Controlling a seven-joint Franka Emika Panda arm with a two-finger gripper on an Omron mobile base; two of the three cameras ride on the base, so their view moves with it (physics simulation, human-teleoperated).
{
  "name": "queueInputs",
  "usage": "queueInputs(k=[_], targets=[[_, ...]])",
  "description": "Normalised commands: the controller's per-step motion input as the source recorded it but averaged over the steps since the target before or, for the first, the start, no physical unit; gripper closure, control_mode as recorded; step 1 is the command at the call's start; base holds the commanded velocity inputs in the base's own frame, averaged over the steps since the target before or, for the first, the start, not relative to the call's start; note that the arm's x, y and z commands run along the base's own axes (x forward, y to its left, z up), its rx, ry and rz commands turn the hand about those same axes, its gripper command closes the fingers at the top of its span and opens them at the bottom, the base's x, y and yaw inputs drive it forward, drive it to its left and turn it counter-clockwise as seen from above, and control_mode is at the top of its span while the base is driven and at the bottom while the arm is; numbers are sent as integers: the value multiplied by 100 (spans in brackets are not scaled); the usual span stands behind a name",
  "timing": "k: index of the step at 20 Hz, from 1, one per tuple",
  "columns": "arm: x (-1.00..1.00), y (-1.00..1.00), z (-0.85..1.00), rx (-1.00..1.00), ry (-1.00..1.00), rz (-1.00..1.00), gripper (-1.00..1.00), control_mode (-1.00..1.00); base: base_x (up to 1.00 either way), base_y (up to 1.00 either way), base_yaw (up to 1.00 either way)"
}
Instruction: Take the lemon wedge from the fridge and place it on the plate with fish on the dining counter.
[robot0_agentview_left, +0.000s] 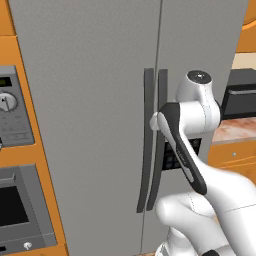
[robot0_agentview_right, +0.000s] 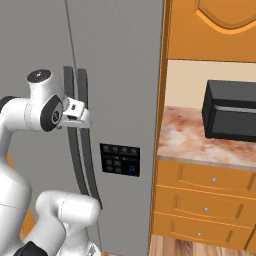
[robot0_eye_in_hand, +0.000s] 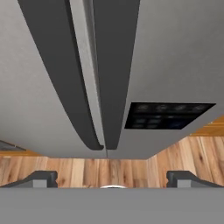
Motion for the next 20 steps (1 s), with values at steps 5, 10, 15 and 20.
queueInputs(k=[5,10,15,20], targets=[[0,0,0,0,0,0,-100,-100,0,0,0],[-7,0,0,0,0,0,-100,-100,0,0,0],[0,0,0,0,0,0,-100,100,-48,5,0],[0,0,0,0,0,0,-100,100,-48,10,0]])
